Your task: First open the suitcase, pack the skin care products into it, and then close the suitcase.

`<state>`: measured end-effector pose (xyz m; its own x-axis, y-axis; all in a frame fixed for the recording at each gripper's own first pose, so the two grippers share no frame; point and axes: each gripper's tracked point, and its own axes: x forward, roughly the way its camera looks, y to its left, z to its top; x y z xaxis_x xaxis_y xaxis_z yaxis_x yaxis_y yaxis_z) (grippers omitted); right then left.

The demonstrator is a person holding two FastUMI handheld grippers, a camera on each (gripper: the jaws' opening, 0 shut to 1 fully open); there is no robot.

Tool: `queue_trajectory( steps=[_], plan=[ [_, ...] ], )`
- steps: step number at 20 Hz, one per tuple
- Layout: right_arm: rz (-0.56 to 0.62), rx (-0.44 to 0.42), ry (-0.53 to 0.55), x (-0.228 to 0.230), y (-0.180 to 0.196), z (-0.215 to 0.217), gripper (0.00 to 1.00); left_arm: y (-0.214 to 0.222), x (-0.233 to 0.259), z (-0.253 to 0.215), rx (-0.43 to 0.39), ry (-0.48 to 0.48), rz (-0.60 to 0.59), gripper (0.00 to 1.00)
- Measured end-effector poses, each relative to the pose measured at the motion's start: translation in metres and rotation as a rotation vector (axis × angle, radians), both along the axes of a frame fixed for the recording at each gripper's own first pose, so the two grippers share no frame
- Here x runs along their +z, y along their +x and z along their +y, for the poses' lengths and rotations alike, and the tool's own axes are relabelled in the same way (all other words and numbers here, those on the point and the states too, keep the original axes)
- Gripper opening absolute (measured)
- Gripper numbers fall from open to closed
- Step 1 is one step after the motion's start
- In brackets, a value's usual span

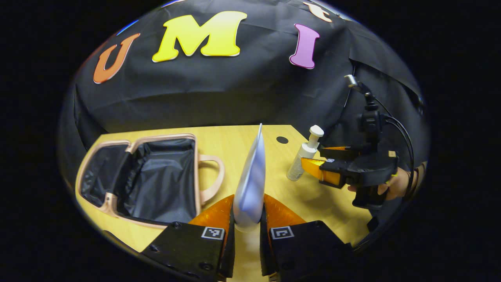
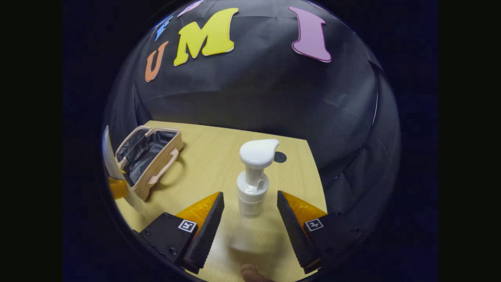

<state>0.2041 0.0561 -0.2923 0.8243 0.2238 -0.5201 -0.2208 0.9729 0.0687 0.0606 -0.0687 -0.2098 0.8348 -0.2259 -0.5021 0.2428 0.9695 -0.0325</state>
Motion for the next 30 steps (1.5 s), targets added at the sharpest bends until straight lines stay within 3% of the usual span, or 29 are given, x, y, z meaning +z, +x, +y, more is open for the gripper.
queue_trajectory(
  steps=[1,3,6,8,10,13,18,19,21,23,25,30],
  plan=[
    [-0.003,-0.02,-0.002,-0.003,0.006,0.0,0.81,-0.007,0.004,0.007,0.016,0.005,-0.006,0.34],
    [-0.004,-0.041,-0.004,-0.01,0.016,0.0,0.82,-0.024,0.017,0.018,0.051,0.006,-0.014,0.28],
    [0.005,-0.06,0.001,-0.016,0.019,0.0,0.81,-0.041,0.025,0.037,0.095,0.041,-0.007,0.28],
    [0.006,-0.064,-0.003,-0.017,0.021,0.002,0.73,-0.052,0.028,0.053,0.132,0.03,0.012,0.28],
    [0.001,-0.082,-0.013,-0.016,0.02,0.004,0.56,-0.054,0.031,0.073,0.172,0.023,0.017,0.28],
    [0.006,-0.108,0.0,-0.014,0.014,0.005,0.52,-0.052,0.034,0.11,0.233,0.03,0.034,0.28],
    [-0.016,-0.093,0.012,0.018,-0.032,0.024,0.51,0.002,0.051,0.188,0.291,0.113,-0.019,0.28],
    [-0.025,-0.078,0.013,0.026,-0.044,0.03,0.5,0.013,0.048,0.196,0.29,0.132,-0.011,0.33],
    [-0.042,-0.044,0.01,0.043,-0.068,0.044,0.5,0.034,0.032,0.202,0.276,0.146,0.018,0.28],
    [-0.059,-0.011,0.007,0.061,-0.097,0.063,0.5,0.053,0.008,0.2,0.255,0.132,0.067,0.32],
    [-0.059,0.007,0.023,0.075,-0.121,0.079,0.5,0.064,-0.018,0.199,0.249,0.125,0.138,0.28],
    [-0.053,0.007,0.07,0.099,-0.146,0.107,0.5,0.071,-0.079,0.206,0.276,0.12,0.333,0.28]
  ],
)
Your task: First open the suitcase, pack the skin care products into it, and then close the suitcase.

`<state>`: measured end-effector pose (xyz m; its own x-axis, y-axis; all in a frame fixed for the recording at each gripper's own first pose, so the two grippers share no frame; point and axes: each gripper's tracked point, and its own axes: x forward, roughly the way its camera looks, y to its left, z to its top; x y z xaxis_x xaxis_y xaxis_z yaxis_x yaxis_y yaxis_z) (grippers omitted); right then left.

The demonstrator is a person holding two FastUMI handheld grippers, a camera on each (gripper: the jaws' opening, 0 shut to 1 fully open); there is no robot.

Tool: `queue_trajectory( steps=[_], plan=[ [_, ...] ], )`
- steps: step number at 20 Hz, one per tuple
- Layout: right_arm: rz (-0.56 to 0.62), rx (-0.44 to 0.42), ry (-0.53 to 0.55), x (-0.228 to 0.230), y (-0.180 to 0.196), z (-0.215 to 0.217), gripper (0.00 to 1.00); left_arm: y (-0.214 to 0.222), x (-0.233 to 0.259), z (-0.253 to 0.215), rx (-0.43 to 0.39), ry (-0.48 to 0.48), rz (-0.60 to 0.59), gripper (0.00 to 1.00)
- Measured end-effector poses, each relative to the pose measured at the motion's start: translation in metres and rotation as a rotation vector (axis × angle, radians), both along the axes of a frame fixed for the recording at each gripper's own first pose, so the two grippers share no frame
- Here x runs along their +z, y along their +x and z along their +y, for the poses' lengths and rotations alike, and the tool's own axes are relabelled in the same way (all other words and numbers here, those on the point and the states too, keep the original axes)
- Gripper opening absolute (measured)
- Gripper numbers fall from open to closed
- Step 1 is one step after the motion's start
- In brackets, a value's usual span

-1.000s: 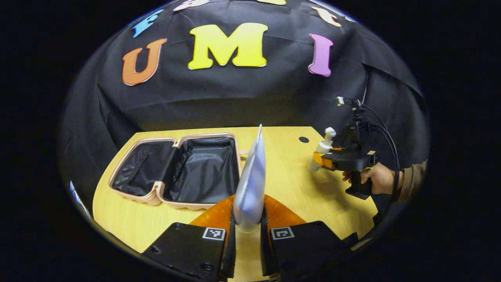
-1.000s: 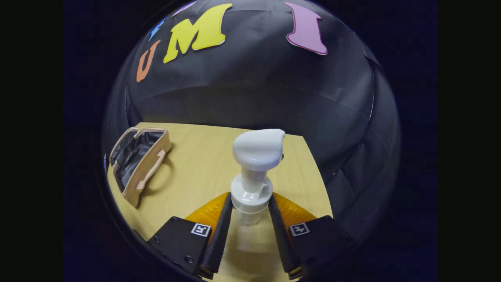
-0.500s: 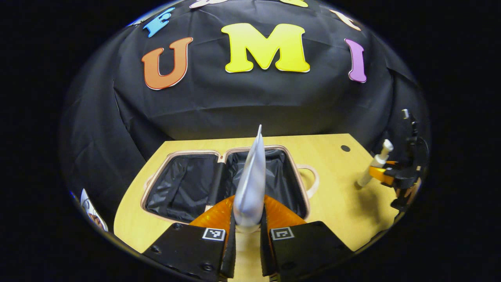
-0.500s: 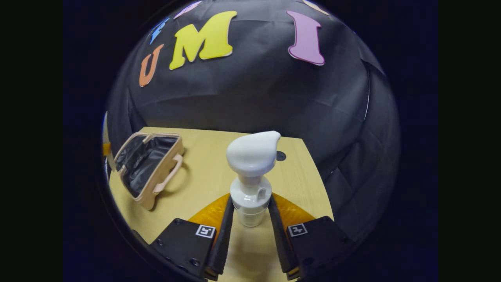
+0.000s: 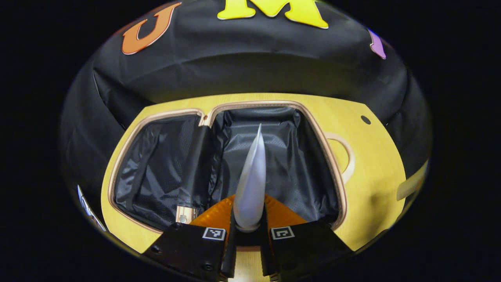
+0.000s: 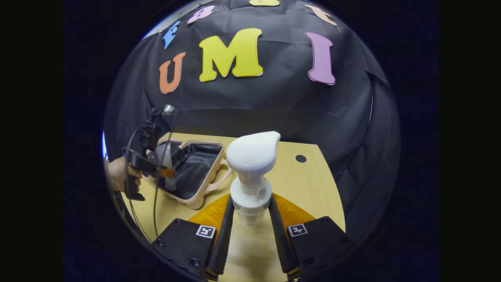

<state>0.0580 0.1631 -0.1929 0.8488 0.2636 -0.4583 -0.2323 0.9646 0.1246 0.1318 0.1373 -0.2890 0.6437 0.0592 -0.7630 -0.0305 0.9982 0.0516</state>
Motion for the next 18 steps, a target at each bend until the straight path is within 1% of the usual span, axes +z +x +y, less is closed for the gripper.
queue_trajectory(
  steps=[1,2,3,4,7,9,10,11,12,13,14,16,18],
  plan=[
    [0.001,0.0,-0.004,0.003,-0.002,0.003,0.5,0.003,-0.007,0.002,0.0,0.004,0.017,0.28],
    [0.003,-0.001,-0.002,0.006,-0.005,0.006,0.5,0.008,-0.005,0.003,-0.004,0.008,0.004,0.28],
    [0.007,-0.001,-0.003,0.008,-0.007,0.009,0.5,0.018,-0.006,0.001,-0.024,0.019,-0.01,0.33],
    [0.011,-0.001,-0.005,0.01,-0.008,0.013,0.5,0.023,-0.006,0.002,-0.043,0.036,-0.012,0.28],
    [0.018,0.009,-0.027,0.017,-0.004,0.03,0.5,0.054,-0.004,0.004,-0.072,0.071,-0.05,0.28],
    [0.022,0.016,-0.03,0.021,0.0,0.038,0.5,0.068,-0.005,0.003,-0.099,0.081,-0.048,0.28],
    [0.023,0.02,-0.03,0.023,0.001,0.043,0.5,0.072,-0.009,0.003,-0.125,0.093,-0.025,0.24],
    [0.023,0.028,-0.033,0.025,0.003,0.049,0.5,0.072,-0.01,0.003,-0.133,0.101,0.009,0.28],
    [0.021,0.036,-0.039,0.027,0.005,0.053,0.5,0.058,-0.015,0.004,-0.133,0.108,0.1,0.28],
    [0.015,0.048,-0.042,0.029,0.006,0.06,0.5,0.043,-0.021,0.002,-0.121,0.096,0.16,0.28],
    [0.014,0.054,-0.041,0.029,0.008,0.065,0.5,0.036,-0.02,0.0,-0.109,0.092,0.176,0.28],
    [0.028,0.065,-0.033,0.023,0.008,0.073,0.5,0.039,-0.021,0.002,-0.092,0.078,0.168,0.28],
    [0.039,0.077,-0.031,0.019,0.008,0.081,0.5,0.043,-0.023,0.005,-0.096,0.08,0.161,0.28]
  ],
)
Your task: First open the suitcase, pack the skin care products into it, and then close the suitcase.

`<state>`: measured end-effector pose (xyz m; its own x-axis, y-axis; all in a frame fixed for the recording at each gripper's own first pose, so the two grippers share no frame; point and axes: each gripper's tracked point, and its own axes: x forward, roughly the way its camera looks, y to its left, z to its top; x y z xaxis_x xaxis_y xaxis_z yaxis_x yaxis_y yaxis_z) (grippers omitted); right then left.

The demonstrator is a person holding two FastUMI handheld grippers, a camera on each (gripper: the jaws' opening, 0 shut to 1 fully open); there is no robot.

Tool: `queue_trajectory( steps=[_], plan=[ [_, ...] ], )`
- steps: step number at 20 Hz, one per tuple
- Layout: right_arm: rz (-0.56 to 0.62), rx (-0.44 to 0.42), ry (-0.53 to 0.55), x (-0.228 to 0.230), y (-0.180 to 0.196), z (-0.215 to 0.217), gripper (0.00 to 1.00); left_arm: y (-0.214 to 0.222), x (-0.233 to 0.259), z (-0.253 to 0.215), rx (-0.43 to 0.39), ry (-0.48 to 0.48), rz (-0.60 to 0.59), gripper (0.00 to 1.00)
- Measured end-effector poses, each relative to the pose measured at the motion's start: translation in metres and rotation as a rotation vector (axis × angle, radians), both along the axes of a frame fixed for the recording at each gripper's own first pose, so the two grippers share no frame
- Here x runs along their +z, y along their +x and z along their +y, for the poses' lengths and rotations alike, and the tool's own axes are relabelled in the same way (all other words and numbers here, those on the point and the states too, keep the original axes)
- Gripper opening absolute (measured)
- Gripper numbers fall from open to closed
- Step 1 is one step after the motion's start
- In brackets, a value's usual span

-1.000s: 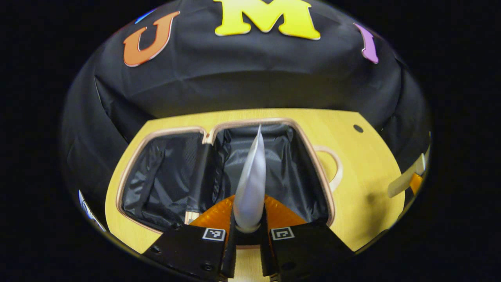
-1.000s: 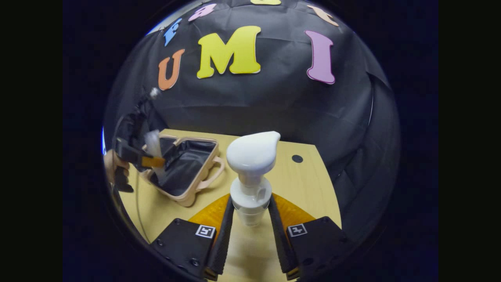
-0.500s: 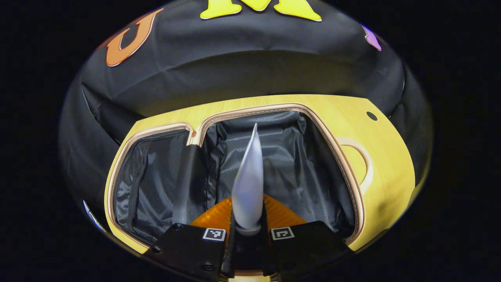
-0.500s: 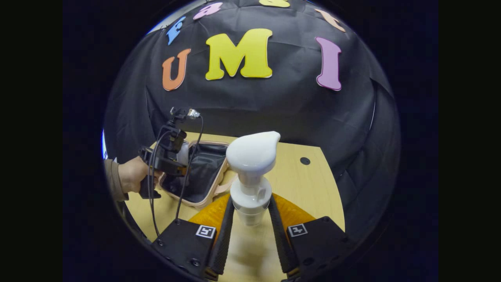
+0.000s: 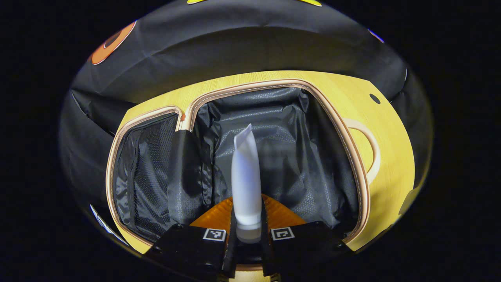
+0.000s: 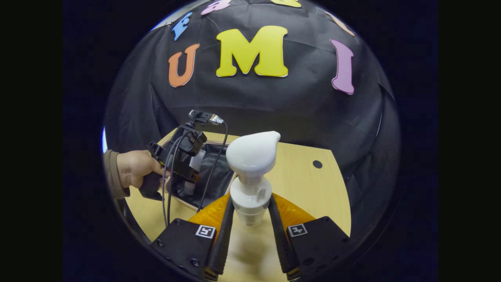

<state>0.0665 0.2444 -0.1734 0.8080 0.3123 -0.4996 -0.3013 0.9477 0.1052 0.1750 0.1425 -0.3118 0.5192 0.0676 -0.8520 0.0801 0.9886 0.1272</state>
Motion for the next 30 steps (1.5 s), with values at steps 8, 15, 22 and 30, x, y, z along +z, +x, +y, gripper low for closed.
queue_trajectory(
  steps=[8,15,22,30],
  plan=[
    [0.011,0.034,0.03,0.013,0.031,0.034,0.49,-0.006,-0.009,0.005,0.059,-0.167,-0.049,0.47],
    [0.144,0.173,0.082,-0.009,0.063,0.138,0.48,-0.037,0.14,0.042,0.016,-0.146,-0.54,0.99],
    [0.364,0.138,0.04,-0.074,0.053,0.181,0.5,-0.071,0.247,0.121,-0.002,-0.014,-0.87,0.99],
    [0.454,-0.043,0.101,-0.108,0.108,0.201,0.5,-0.075,0.24,0.252,0.166,0.071,-0.914,0.98]
  ],
)
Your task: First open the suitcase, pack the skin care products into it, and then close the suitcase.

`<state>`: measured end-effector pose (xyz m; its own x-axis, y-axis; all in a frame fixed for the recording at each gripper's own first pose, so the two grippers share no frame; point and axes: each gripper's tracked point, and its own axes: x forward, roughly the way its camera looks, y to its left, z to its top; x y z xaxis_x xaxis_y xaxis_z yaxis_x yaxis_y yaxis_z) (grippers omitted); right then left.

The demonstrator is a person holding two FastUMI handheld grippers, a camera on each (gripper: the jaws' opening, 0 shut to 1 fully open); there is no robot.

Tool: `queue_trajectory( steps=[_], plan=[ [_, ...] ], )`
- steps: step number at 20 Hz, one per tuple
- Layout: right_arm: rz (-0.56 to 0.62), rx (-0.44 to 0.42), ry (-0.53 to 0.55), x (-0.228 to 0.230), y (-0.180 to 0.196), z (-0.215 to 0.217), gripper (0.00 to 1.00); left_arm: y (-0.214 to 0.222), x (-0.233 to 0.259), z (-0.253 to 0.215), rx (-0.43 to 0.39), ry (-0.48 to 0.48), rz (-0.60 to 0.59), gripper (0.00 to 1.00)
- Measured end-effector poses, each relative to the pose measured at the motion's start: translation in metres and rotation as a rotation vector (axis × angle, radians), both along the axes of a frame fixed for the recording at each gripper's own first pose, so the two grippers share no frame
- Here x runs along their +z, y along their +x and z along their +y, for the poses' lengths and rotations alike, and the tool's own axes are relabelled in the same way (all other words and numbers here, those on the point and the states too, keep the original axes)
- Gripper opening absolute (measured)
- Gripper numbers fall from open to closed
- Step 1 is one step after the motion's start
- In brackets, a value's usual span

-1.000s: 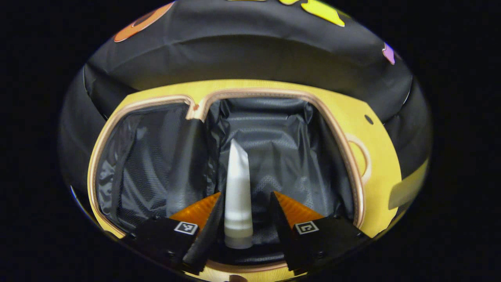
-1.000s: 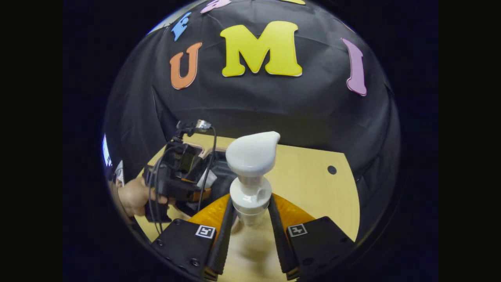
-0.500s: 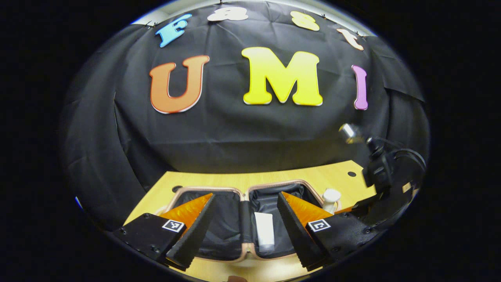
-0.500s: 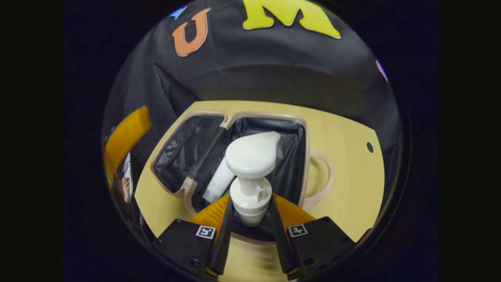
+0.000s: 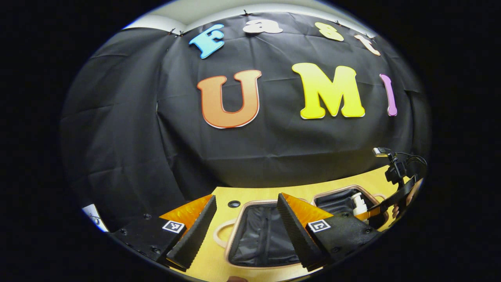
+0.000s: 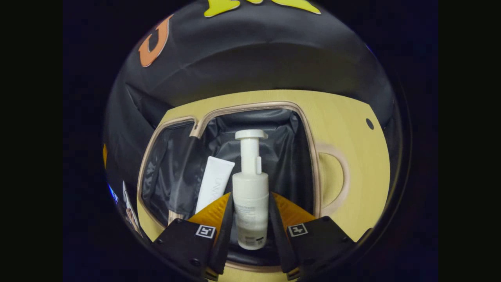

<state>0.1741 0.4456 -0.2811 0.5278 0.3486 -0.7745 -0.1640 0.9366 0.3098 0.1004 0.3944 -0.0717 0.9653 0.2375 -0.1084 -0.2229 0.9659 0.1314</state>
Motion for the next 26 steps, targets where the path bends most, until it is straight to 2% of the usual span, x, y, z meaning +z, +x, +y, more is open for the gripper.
queue_trajectory(
  steps=[1,3,4,9,10,12,14,15,16,18,20,22,24,25,26],
  plan=[
    [0.012,-0.026,-0.01,-0.007,0.003,0.001,0.5,0.002,-0.001,0.023,0.033,0.01,-0.006,0.98],
    [0.037,-0.016,-0.027,-0.016,-0.003,0.005,0.5,0.005,0.002,0.036,0.045,-0.003,-0.017,0.98],
    [0.053,-0.009,-0.03,-0.02,-0.007,0.007,0.48,0.008,0.003,0.04,0.043,-0.011,-0.022,0.98],
    [0.089,-0.026,-0.036,-0.033,-0.014,0.014,0.52,0.019,0.0,0.049,0.005,-0.074,-0.053,0.98],
    [0.13,-0.022,-0.01,-0.035,-0.024,0.019,0.63,0.022,-0.006,0.05,-0.006,-0.11,-0.05,0.98],
    [0.124,-0.019,0.011,-0.029,-0.029,0.022,0.77,0.028,-0.023,0.059,-0.015,-0.167,-0.036,0.98],
    [0.076,-0.004,0.027,-0.006,-0.035,0.018,0.8,0.033,-0.046,0.072,-0.003,-0.237,-0.015,0.98],
    [0.044,0.006,0.053,0.012,-0.039,0.018,0.83,0.033,-0.055,0.081,0.014,-0.279,-0.006,0.98],
    [0.009,0.019,0.075,0.029,-0.044,0.018,0.8,0.034,-0.07,0.089,0.031,-0.337,0.004,0.98],
    [-0.069,0.053,0.105,0.07,-0.06,0.01,0.8,0.033,-0.101,0.101,0.063,-0.463,0.033,0.97],
    [-0.155,0.068,0.108,0.116,-0.09,-0.022,0.8,0.034,-0.135,0.097,0.063,-0.713,0.043,0.98],
    [-0.192,0.053,0.106,0.14,-0.115,-0.048,0.83,0.037,-0.163,0.091,0.081,-0.828,0.082,0.96],
    [-0.228,0.028,0.1,0.163,-0.143,-0.076,0.82,0.042,-0.18,0.088,0.091,-0.965,0.096,0.88],
    [-0.257,0.025,0.072,0.169,-0.153,-0.092,0.83,0.047,-0.186,0.091,0.1,-1.006,0.091,0.78],
    [-0.271,0.023,0.042,0.171,-0.16,-0.103,0.79,0.048,-0.192,0.094,0.12,-1.042,0.092,0.72]
  ],
)
